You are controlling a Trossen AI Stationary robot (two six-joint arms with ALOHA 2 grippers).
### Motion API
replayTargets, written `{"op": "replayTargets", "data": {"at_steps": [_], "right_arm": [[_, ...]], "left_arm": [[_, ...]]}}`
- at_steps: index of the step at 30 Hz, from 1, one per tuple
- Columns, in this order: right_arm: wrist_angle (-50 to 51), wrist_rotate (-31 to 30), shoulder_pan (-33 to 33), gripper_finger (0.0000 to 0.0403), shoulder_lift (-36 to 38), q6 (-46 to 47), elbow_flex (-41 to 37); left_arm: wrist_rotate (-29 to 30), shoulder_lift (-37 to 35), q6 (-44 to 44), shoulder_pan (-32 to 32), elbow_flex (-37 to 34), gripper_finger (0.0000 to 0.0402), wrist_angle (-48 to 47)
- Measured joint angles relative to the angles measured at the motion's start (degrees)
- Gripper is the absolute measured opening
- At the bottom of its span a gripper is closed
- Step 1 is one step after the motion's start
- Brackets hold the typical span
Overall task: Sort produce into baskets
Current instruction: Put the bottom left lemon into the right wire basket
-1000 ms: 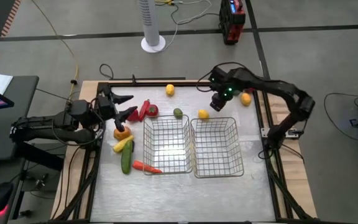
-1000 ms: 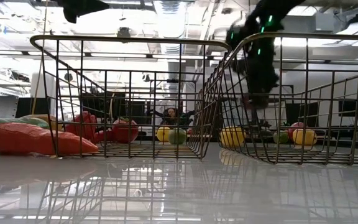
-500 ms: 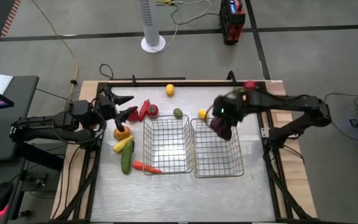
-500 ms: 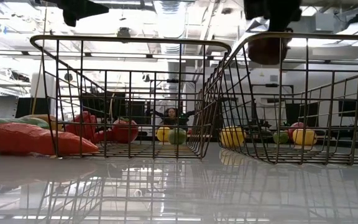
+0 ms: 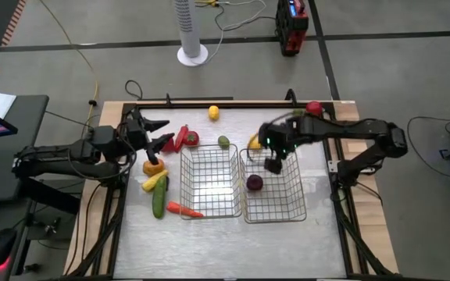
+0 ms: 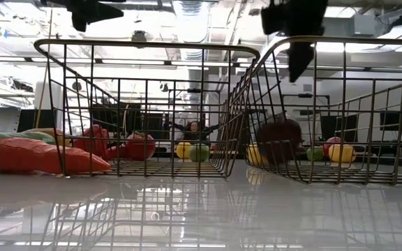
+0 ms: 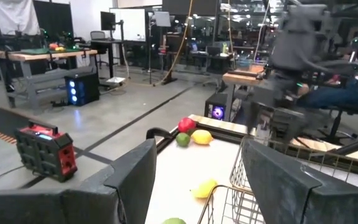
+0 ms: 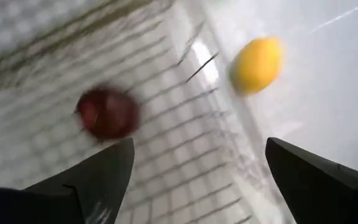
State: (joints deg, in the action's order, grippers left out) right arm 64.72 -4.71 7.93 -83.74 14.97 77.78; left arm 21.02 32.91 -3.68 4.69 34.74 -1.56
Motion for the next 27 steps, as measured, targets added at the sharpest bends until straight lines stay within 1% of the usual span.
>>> {"op": "replayTargets", "data": {"at_steps": [4,7,9,13,17,19,23,27], "right_arm": [[-3.79,-0.02,7.48,0.0387,-0.01,-0.90,0.04],[-5.24,-0.09,12.08,0.0382,-1.86,-1.35,0.16],[-5.05,-0.19,14.15,0.0380,-4.41,-1.92,0.25],[-4.54,0.29,16.44,0.0379,-11.38,-4.68,2.76],[-2.84,2.20,17.76,0.0379,-19.20,-7.06,7.92],[-0.90,3.28,18.25,0.0379,-22.88,-7.78,11.10],[4.84,3.33,18.61,0.0379,-29.77,-8.52,17.69],[9.10,3.37,18.15,0.0379,-35.21,-9.50,22.29]], "left_arm": [[0.07,0.79,0.97,0.02,0.00,0.0224,0.34],[0.75,1.26,1.39,0.02,-0.02,0.0224,1.38],[0.83,1.60,2.17,0.02,-0.02,0.0224,2.11],[0.89,2.06,2.38,0.06,-0.02,0.0224,2.66],[0.96,2.08,2.38,0.07,-0.02,0.0224,2.54],[1.01,2.07,2.38,0.07,-0.02,0.0224,2.44],[1.04,2.05,2.39,0.07,-0.02,0.0224,2.19],[1.12,2.02,2.42,0.07,-0.02,0.0224,1.70]]}}
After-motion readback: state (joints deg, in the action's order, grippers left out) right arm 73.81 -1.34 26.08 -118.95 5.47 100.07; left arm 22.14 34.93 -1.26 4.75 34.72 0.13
